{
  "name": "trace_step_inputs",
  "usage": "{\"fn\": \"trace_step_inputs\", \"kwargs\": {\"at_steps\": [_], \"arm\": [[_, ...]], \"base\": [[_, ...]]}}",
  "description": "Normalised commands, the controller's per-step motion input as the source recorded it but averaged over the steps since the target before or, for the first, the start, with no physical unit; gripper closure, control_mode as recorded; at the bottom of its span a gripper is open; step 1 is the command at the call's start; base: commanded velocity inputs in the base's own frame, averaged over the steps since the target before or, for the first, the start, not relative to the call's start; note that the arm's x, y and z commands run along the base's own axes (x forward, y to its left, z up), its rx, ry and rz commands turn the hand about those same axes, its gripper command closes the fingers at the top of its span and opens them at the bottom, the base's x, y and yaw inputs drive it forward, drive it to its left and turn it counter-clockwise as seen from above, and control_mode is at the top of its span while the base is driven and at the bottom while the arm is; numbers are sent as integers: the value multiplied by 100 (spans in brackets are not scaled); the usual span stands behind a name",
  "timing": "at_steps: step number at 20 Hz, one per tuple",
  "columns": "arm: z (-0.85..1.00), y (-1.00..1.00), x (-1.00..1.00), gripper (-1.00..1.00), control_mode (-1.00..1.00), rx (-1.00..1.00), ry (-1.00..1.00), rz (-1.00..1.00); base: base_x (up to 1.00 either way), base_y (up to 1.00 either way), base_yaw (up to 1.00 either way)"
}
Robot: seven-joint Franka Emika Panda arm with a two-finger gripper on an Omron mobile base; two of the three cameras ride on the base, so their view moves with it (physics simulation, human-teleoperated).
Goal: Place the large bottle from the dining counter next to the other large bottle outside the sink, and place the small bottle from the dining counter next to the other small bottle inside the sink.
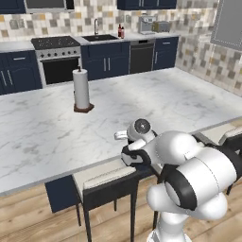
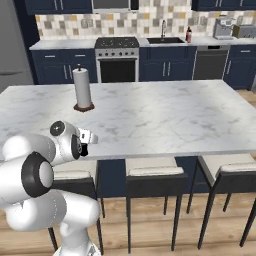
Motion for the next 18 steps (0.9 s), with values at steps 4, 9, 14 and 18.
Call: {"fn": "trace_step_inputs", "kwargs": {"at_steps": [4,9,14,18], "arm": [[0,0,0,100,100,0,0,0],[0,0,0,100,100,0,0,0],[0,0,0,100,100,0,0,0],[0,0,0,100,100,0,0,0]], "base": [[0,-37,0],[7,-60,-1],[14,-66,-2],[10,-69,0]]}}
